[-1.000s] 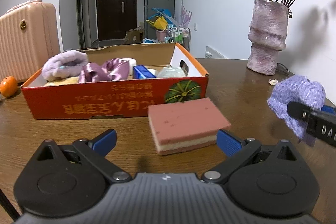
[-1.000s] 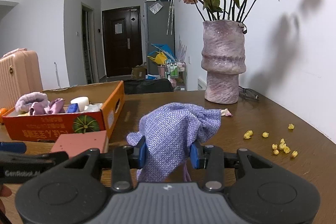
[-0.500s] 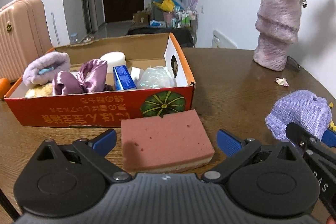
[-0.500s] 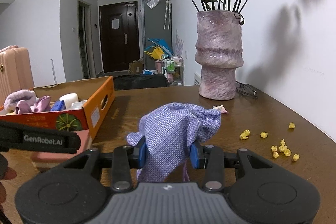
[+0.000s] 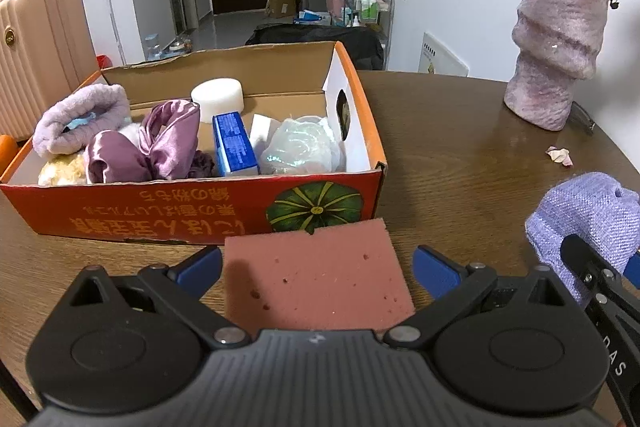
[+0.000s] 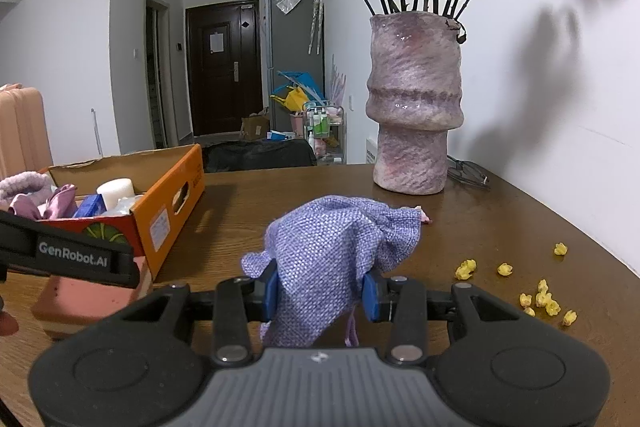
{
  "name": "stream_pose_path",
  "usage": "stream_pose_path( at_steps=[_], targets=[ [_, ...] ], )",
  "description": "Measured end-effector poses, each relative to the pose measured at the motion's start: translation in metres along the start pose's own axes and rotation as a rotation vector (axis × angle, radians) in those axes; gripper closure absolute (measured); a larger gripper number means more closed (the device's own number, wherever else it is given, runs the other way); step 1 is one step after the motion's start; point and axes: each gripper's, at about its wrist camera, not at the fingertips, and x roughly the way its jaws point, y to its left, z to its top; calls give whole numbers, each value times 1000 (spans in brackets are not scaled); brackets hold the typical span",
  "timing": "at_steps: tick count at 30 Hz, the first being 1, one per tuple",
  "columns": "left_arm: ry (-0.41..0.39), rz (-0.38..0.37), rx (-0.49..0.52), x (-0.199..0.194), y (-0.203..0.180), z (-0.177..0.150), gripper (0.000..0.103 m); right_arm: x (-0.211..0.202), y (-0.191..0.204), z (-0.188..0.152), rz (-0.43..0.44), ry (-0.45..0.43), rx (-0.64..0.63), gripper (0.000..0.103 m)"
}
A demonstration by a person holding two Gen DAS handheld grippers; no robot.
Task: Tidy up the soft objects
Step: 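Close the left tool on the pink sponge block and lift it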
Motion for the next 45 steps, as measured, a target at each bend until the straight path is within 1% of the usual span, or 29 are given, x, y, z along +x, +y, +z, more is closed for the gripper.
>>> stream_pose_path(
  at_steps=[8, 18, 27, 31, 33, 39, 45],
  targets=[
    [17, 27, 1, 8, 1, 0, 0, 1, 1, 0, 3, 2, -7, 64],
    [30, 1, -23, 10, 5, 0, 0, 2, 1, 0, 3, 3, -7, 64],
    [50, 3, -24, 18, 3, -2, 0, 2, 2, 0, 4, 4, -8, 64],
    [45, 5, -24, 17, 3, -3, 0, 2, 2, -1, 2, 5, -10, 63],
    [40, -8, -26, 17, 4, -4, 0, 2, 2, -1, 2, 5, -9, 63],
    [32, -18, -26, 15, 6, -5, 3, 2, 2, -1, 2, 4, -11, 63],
    [-7, -28, -17, 0, 8, -4, 3, 2, 4, -2, 4, -4, -16, 63]
  ],
)
